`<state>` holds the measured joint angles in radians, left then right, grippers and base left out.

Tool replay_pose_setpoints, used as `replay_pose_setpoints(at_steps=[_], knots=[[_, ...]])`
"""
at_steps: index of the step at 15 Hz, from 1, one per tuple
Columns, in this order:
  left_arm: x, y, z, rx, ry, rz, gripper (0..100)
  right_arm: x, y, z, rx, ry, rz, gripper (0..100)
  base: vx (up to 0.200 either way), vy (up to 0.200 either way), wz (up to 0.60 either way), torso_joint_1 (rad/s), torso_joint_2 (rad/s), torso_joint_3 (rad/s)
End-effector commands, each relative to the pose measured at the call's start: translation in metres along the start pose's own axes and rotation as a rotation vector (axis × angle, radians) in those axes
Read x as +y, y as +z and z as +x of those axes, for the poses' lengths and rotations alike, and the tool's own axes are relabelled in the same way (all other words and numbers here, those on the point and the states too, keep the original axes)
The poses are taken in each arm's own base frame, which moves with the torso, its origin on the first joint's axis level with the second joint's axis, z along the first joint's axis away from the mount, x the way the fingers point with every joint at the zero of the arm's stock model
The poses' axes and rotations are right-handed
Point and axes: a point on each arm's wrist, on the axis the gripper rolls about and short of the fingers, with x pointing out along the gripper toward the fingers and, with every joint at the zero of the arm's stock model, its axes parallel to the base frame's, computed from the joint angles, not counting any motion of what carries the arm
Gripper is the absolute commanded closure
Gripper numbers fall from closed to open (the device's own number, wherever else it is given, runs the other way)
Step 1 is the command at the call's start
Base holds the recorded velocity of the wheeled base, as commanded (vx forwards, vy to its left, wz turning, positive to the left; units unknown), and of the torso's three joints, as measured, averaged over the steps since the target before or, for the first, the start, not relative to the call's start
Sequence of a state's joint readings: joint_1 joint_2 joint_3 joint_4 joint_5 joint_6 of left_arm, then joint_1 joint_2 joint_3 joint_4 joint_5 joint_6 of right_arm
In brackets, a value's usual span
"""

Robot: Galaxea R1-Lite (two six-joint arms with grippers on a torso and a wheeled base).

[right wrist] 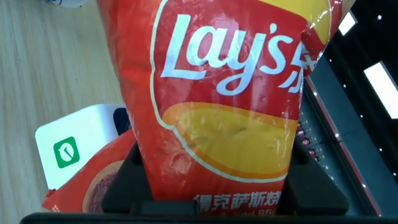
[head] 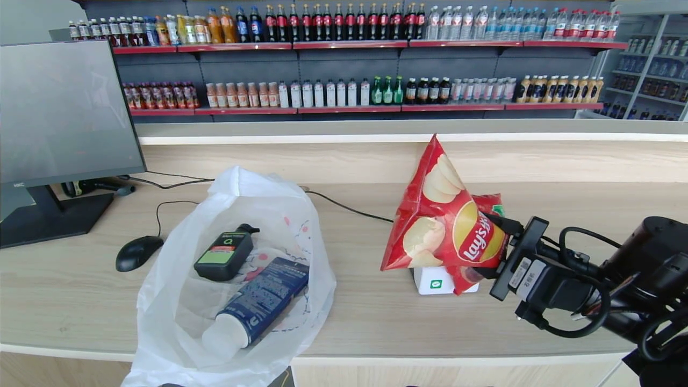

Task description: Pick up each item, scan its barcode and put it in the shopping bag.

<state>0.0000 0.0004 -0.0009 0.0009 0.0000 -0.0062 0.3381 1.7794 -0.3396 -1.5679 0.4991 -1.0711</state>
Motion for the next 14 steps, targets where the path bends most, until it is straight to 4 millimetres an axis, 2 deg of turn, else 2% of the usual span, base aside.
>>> replay_pose_setpoints(at_steps=[1,3,4,5,7,8,9,10,11,12,13,14], knots=[[0.000,0.000,0.000,0.000,0.002,0.000,0,-0.003,0.004,0.000,-0.015,-0.010,0.002,100,0.000,0.000,0.00,0.000,0.00,0.000],[0.000,0.000,0.000,0.000,0.002,0.000,0,-0.011,0.012,0.007,-0.060,-0.040,0.018,100,0.000,0.000,0.00,0.000,0.00,0.000],[0.000,0.000,0.000,0.001,0.000,0.000,0,-0.005,0.021,0.012,-0.100,-0.017,0.094,100,0.000,0.000,0.00,0.000,0.00,0.000],[0.000,0.000,0.000,0.000,0.000,0.002,0,-0.009,0.031,0.017,-0.148,-0.021,0.155,100,0.000,0.000,0.00,0.000,0.00,0.000],[0.000,0.000,0.000,0.000,0.000,0.002,0,-0.012,0.036,0.017,-0.165,-0.031,0.172,100,0.000,0.000,0.00,0.000,0.00,0.000],[0.000,0.000,0.000,0.000,0.002,0.000,0,-0.033,0.062,0.011,-0.257,-0.090,0.287,100,0.000,0.000,0.00,0.000,0.00,0.000],[0.000,0.000,0.000,0.000,0.002,0.000,0,-0.032,0.071,0.008,-0.273,-0.091,0.338,100,0.000,0.000,0.00,0.000,0.00,0.000],[0.000,0.000,0.000,0.000,0.002,-0.002,0,-0.019,0.085,-0.001,-0.251,-0.070,0.481,100,0.000,0.000,0.00,0.000,0.00,0.000],[0.000,0.000,0.000,0.000,0.002,-0.003,0,-0.012,0.093,-0.006,-0.241,-0.064,0.571,100,0.000,0.000,0.00,0.000,0.00,0.000],[0.000,0.000,0.000,0.000,0.000,-0.001,0,-0.011,0.111,-0.009,-0.255,-0.088,0.729,100,0.000,0.000,0.00,0.000,0.00,0.000],[0.000,0.000,0.000,0.000,0.002,-0.002,0,-0.011,0.114,-0.009,-0.246,-0.105,0.776,100,0.000,0.000,0.00,0.000,0.00,0.000],[0.000,0.000,0.000,0.000,0.002,-0.002,0,-0.010,0.113,-0.011,-0.198,-0.157,0.910,100,0.000,0.000,0.00,0.000,0.00,0.000]])
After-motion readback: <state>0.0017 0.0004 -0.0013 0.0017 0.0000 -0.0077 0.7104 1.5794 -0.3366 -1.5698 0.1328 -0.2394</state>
